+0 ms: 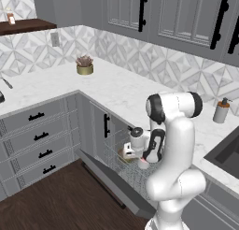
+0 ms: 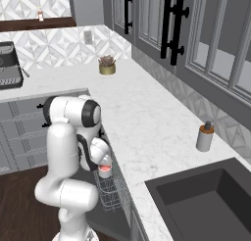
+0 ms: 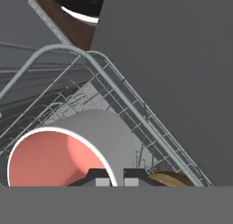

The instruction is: Pick up the cup and bowl from the counter, place them in the dishwasher, and close the dishwasher door.

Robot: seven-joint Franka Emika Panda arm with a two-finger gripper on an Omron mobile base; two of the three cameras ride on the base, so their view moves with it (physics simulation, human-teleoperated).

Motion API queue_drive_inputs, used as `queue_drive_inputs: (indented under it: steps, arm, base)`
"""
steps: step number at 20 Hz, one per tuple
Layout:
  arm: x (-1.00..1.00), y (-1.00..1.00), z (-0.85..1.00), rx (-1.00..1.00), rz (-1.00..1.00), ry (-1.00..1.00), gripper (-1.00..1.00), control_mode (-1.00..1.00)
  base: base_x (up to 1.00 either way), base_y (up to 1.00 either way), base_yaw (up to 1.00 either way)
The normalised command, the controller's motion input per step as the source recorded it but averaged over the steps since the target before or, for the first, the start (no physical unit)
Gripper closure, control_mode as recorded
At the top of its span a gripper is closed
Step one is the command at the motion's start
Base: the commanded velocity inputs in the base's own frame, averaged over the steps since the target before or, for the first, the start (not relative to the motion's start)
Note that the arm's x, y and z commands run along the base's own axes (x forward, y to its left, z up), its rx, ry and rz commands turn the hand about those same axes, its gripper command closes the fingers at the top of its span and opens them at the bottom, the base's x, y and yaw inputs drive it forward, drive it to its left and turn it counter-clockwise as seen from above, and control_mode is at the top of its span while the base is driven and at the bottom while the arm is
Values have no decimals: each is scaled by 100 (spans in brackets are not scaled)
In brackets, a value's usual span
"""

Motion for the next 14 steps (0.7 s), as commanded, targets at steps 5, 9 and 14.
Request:
queue_drive_inputs:
  steps: [5, 9, 14]
  arm:
    - [43, 19, -63, 0, 5, 3, 100, -100]
    - [47, 5, -86, 0, 5, 9, 100, -100]
    - [18, 27, -57, 0, 2, 5, -100, -100]
  base:
    - [0, 0, 0]
    - [0, 0, 0]
    - [0, 0, 0]
